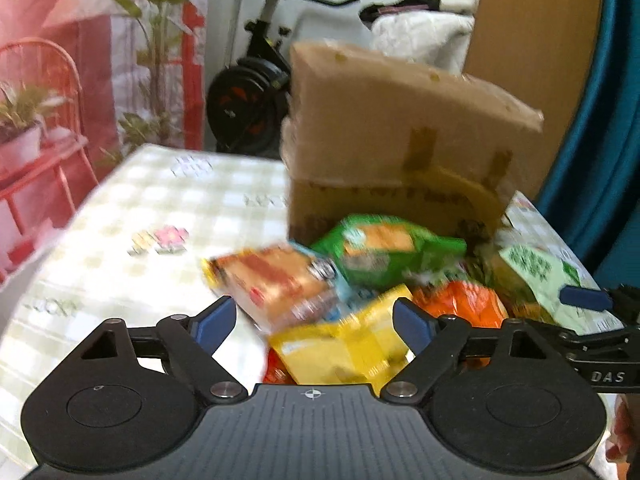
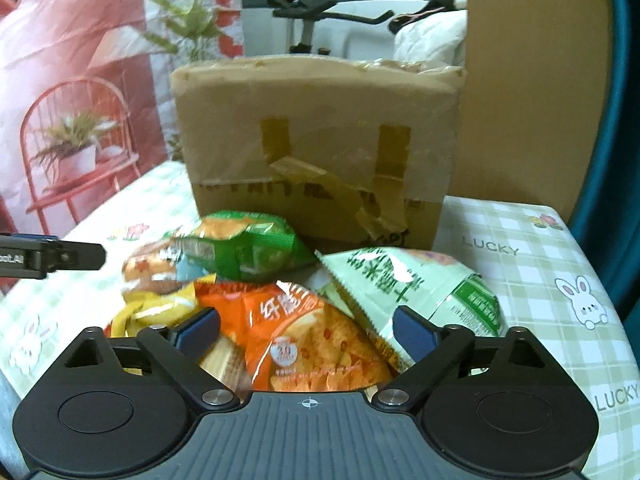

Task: Organize snacks
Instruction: 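Lower both tools toward the snack pile beside the box, then grasp the yellow chip bag with the left tool while the right tool grasps the orange chip bag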

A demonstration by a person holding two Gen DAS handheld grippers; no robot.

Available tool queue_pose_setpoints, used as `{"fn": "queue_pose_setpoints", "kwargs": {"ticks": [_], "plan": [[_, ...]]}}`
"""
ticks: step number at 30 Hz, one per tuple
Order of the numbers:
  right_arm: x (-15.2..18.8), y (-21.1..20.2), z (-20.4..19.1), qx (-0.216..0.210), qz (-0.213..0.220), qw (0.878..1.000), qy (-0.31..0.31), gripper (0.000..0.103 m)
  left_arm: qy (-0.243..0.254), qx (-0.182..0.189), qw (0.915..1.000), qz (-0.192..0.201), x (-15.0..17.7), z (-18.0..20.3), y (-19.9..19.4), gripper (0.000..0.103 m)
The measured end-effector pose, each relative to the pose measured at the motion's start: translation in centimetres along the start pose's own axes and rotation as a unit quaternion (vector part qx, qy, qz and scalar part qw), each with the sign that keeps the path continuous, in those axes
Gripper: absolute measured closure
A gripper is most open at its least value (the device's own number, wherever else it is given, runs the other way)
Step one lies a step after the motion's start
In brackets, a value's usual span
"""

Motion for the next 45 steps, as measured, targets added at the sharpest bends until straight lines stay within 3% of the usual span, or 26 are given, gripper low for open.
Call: {"fn": "queue_pose_setpoints", "kwargs": {"ticks": [4, 13, 20, 30, 32, 39, 45], "plan": [[0.8, 0.2, -0.4, -0.002, -0.004, 1.000, -0.010, 0.017, -0.010, 0.030, 0.9991, -0.028, 1.7, 0.7, 1.4, 0.019], [0.9, 0.6, -0.2, -0.006, -0.004, 1.000, -0.020, 0.021, -0.050, 0.053, 0.9951, -0.067, 3.3, 0.7, 4.6, 0.018], [1.1, 1.1, -0.5, -0.012, -0.010, 1.000, -0.026, 0.021, -0.062, 0.049, 0.9946, -0.067, 3.9, 0.6, 5.9, 0.009], [1.4, 1.9, -1.1, -0.019, -0.012, 0.998, -0.054, 0.022, -0.088, 0.076, 0.9889, -0.093, 4.8, 0.4, 6.6, 0.008], [1.4, 2.0, -1.1, -0.019, -0.012, 0.998, -0.057, 0.027, -0.079, 0.087, 0.9890, -0.090, 4.8, 0.6, 6.3, 0.020], [1.0, 2.9, -1.3, -0.025, -0.014, 0.997, -0.077, 0.028, -0.069, 0.077, 0.9907, -0.089, 4.9, -0.3, 4.9, 0.024], [1.0, 4.3, -2.3, -0.022, -0.028, 0.993, -0.110, 0.028, -0.045, 0.056, 0.9961, -0.050, 3.3, -0.3, 2.6, 0.024]]}}
Point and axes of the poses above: each gripper's, at about its wrist camera, not at the fingertips, and y roughly the way its jaws point, z to its right, x to its underside, the point moved 3 cm from there along y, roughly the way its jaws point, and after that the axes turned 2 degrees about -y, right-handed, at the moved point
